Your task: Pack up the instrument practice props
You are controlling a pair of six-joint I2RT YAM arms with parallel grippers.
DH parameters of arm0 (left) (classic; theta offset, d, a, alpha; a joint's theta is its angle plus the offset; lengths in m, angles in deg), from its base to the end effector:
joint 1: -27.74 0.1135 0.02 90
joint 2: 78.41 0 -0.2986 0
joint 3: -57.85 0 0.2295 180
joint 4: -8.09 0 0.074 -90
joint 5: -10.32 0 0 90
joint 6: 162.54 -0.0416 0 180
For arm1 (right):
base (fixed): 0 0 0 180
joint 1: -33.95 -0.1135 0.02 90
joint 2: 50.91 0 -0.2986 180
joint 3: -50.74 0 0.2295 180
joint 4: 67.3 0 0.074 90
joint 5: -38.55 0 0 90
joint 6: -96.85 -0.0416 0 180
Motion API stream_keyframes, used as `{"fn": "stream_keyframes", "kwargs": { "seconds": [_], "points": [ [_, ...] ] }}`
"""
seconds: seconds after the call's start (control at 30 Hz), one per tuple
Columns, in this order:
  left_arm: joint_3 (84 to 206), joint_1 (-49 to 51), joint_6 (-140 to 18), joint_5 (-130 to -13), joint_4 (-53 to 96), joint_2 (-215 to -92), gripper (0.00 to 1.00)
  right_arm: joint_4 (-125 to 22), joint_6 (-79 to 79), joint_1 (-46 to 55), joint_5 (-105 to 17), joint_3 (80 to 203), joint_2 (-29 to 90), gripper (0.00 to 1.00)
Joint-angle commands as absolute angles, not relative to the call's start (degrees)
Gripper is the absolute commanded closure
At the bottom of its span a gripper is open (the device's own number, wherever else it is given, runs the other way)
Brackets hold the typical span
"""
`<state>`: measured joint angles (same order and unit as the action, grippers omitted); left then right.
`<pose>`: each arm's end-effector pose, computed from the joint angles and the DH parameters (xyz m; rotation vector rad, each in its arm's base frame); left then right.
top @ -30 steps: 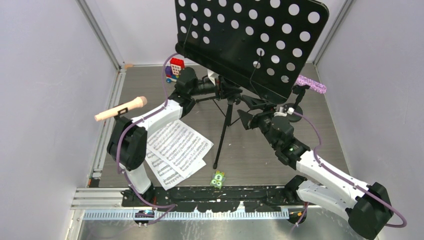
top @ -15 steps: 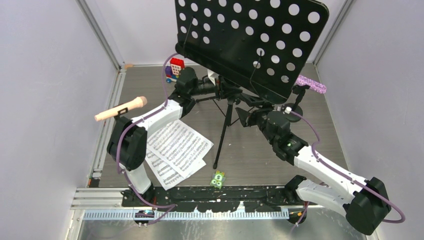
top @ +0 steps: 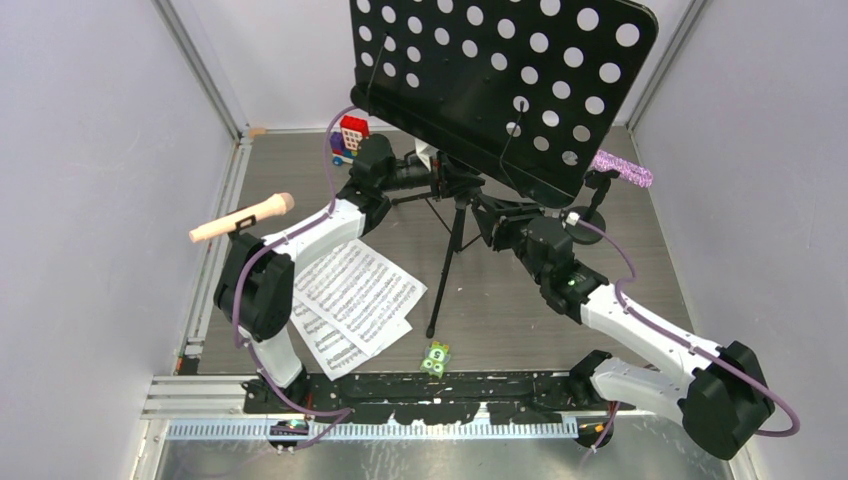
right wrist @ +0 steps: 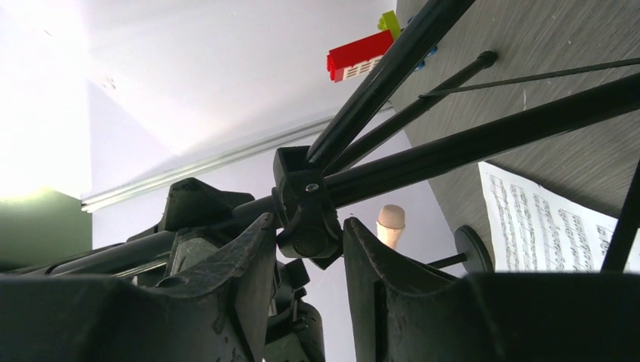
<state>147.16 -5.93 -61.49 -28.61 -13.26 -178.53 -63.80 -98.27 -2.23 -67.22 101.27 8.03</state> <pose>0.3119 -0.2467 0.3827 1.0430 1.1913 -1.2348 0.1718 0.1116 0.3122 1.3400 1.5481 1.4638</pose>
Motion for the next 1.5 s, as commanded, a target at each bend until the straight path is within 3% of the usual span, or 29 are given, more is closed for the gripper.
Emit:
{"fn": "stream_keyframes", "kwargs": {
  "seconds": [0.0, 0.1, 0.17, 0.27, 0.33, 0.37, 0.6, 0.93, 1.3, 1.47],
  "points": [
    [146.5, -7.3, -59.1, -27.2, -2.5, -181.3, 1.00, -66.6, -98.5, -1.9, -66.9, 103.0, 8.7, 0.58],
    [146.6, -7.3, -59.0, -27.2, -2.4, -181.3, 1.00, -67.4, -98.6, -1.8, -66.5, 103.0, 9.0, 0.61],
    [146.6, -7.3, -59.0, -27.2, -2.4, -181.3, 1.00, -67.7, -98.6, -1.8, -66.1, 103.1, 9.2, 0.68],
    [146.5, -7.3, -59.1, -27.2, -2.4, -181.3, 1.00, -67.7, -98.4, -1.7, -65.9, 102.8, 9.4, 0.83],
    [146.5, -7.3, -59.0, -27.2, -2.4, -181.4, 1.00, -67.7, -97.4, -1.7, -66.0, 102.4, 9.4, 0.98],
    [146.5, -7.2, -59.1, -27.2, -2.4, -181.3, 1.00, -68.2, -96.3, -1.6, -66.1, 102.3, 9.4, 0.99],
    [147.2, -7.3, -58.5, -27.1, -2.5, -181.8, 1.00, -72.3, -67.9, -1.6, -67.3, 105.6, 11.5, 0.99],
    [148.0, -7.5, -57.3, -26.9, -3.3, -182.0, 1.00, -88.3, -21.2, -1.6, -49.9, 103.1, 15.6, 1.00],
    [147.9, -7.6, -58.2, -26.8, -2.1, -181.7, 1.00, -87.3, 24.9, -1.9, -34.6, 99.3, 8.9, 1.00],
    [148.0, -7.6, -58.4, -27.0, -1.6, -181.5, 1.00, -75.5, 48.6, -2.5, -30.4, 99.4, 5.9, 0.97]
  ]
}}
